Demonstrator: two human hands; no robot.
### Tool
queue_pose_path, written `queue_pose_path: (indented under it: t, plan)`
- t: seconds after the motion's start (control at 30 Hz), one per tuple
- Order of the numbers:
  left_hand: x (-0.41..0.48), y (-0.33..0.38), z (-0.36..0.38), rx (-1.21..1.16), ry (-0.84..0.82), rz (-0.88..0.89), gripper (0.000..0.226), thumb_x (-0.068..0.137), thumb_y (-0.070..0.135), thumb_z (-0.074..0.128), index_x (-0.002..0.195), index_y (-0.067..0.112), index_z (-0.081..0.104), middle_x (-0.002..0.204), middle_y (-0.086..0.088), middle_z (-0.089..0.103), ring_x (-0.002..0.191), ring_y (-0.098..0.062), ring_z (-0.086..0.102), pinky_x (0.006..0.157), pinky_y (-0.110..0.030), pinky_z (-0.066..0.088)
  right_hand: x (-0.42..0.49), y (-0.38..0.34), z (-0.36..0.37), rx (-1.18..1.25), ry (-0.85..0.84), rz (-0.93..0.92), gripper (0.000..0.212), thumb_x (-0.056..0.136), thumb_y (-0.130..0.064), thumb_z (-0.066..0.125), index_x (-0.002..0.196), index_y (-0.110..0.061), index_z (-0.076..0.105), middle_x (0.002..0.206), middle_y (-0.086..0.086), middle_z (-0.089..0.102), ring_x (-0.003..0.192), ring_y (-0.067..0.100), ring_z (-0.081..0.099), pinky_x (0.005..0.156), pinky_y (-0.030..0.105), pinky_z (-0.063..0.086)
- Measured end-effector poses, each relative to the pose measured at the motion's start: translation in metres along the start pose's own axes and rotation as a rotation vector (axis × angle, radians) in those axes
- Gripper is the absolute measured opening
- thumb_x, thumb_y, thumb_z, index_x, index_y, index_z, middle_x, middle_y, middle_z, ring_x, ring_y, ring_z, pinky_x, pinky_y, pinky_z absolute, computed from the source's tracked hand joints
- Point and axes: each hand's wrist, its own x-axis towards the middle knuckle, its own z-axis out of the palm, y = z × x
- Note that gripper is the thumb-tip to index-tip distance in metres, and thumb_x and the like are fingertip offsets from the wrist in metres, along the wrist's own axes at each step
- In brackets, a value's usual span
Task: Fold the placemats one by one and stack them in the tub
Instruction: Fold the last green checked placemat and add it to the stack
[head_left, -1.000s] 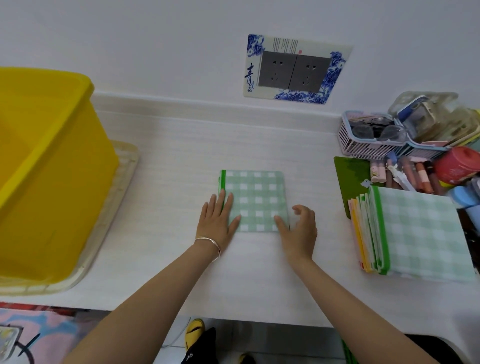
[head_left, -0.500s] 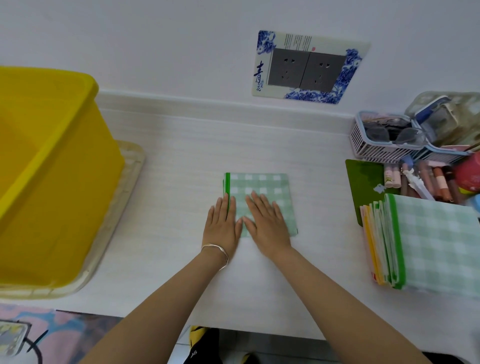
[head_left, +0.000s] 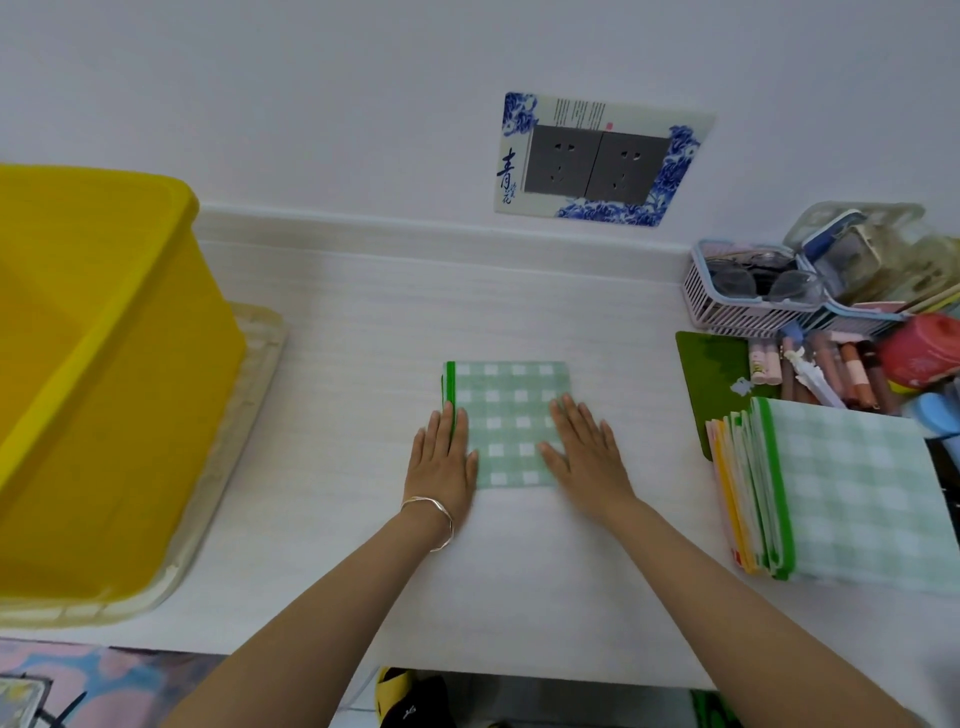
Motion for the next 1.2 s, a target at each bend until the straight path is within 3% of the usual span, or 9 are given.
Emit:
queue_pose_path:
  t: [0.13,0.23,0.33,0.53,0.6,0.77,0.87,1.0,1.2]
  plan:
    - [0.005,-0.012,-0.015,-0.122,-0.013,0.052,0.053,0.1,0.032,0.023,0.149,0.014,0.013,0.157,-0.006,0.009,0.144,-0.02,0.007,0.115,-0.028,0.002,0.008,-0.007,-0.019,0.446,0.099,0.244,0.066,0.094,-0.028,0.053,0.149,-0.014,0.019,0.157,0.005,0.014,0.145,0.021,0.011,0.118,0.034,0.01]
    - [0.009,-0.016,-0.029,-0.225,0.024,0.038,0.058,0.095,0.042,0.023,0.143,0.011,0.033,0.144,-0.008,0.037,0.132,-0.025,0.032,0.109,-0.029,0.022,0.014,-0.01,-0.032,0.7,0.163,0.457,0.062,0.089,-0.024,0.061,0.143,-0.01,0.035,0.143,0.009,0.043,0.131,0.026,0.038,0.109,0.037,0.032]
    - [0.017,-0.013,-0.039,-0.371,0.032,-0.022,0.041,0.098,0.024,0.038,0.138,0.011,0.04,0.131,-0.009,0.046,0.122,-0.026,0.041,0.1,-0.031,0.032,0.02,-0.02,-0.044,0.91,0.153,0.593,0.051,0.086,-0.015,0.064,0.133,-0.003,0.046,0.129,0.012,0.054,0.117,0.028,0.052,0.1,0.035,0.042]
    - [0.03,-0.008,-0.053,-0.78,0.015,-0.26,0.035,0.093,0.012,0.046,0.127,0.006,0.05,0.124,-0.014,0.052,0.1,-0.022,0.054,0.084,-0.024,0.039,0.009,-0.043,-0.056,1.24,0.017,0.621,0.033,0.088,-0.014,0.063,0.117,0.0,0.058,0.114,0.017,0.064,0.096,0.03,0.063,0.074,0.035,0.052]
    - [0.033,-0.004,-0.059,-0.863,-0.021,-0.315,0.041,0.093,0.016,0.048,0.133,0.007,0.043,0.128,-0.013,0.048,0.107,-0.023,0.051,0.088,-0.026,0.04,0.004,-0.046,-0.061,1.336,0.013,0.562,0.033,0.089,-0.02,0.063,0.118,-0.006,0.057,0.111,0.014,0.066,0.09,0.026,0.066,0.069,0.034,0.055]
    - [0.039,0.016,-0.073,-1.025,-0.182,-0.343,0.05,0.094,0.034,0.051,0.133,0.005,0.04,0.114,-0.003,0.056,0.1,-0.02,0.049,0.076,-0.023,0.037,-0.012,-0.044,-0.087,1.353,0.086,0.455,0.027,0.089,-0.024,0.063,0.114,-0.014,0.059,0.107,0.01,0.069,0.092,0.025,0.069,0.072,0.037,0.057]
    - [0.044,0.032,-0.077,-1.072,-0.254,-0.327,0.057,0.091,0.049,0.049,0.128,0.006,0.047,0.122,-0.009,0.055,0.102,-0.022,0.052,0.084,-0.028,0.038,-0.026,-0.035,-0.108,1.385,0.172,0.455,0.019,0.09,-0.02,0.061,0.108,-0.015,0.062,0.102,0.009,0.07,0.086,0.023,0.069,0.067,0.034,0.058]
    - [0.042,0.063,-0.09,-1.155,-0.209,-0.219,0.031,0.091,0.046,0.051,0.089,0.017,0.062,0.1,-0.008,0.065,0.094,-0.025,0.061,0.089,-0.037,0.048,-0.046,-0.013,-0.132,1.389,0.278,0.486,0.018,0.089,-0.017,0.062,0.107,-0.016,0.061,0.095,0.004,0.069,0.081,0.02,0.067,0.061,0.031,0.057]
    - [0.032,0.122,-0.11,-1.313,-0.228,-0.133,0.012,0.09,0.021,0.06,0.093,0.009,0.061,0.073,-0.003,0.063,0.055,-0.013,0.062,0.051,-0.024,0.054,-0.079,0.039,-0.166,1.357,0.352,0.518,0.032,0.084,-0.018,0.068,0.115,-0.013,0.06,0.104,0.011,0.07,0.09,0.029,0.068,0.078,0.045,0.056]
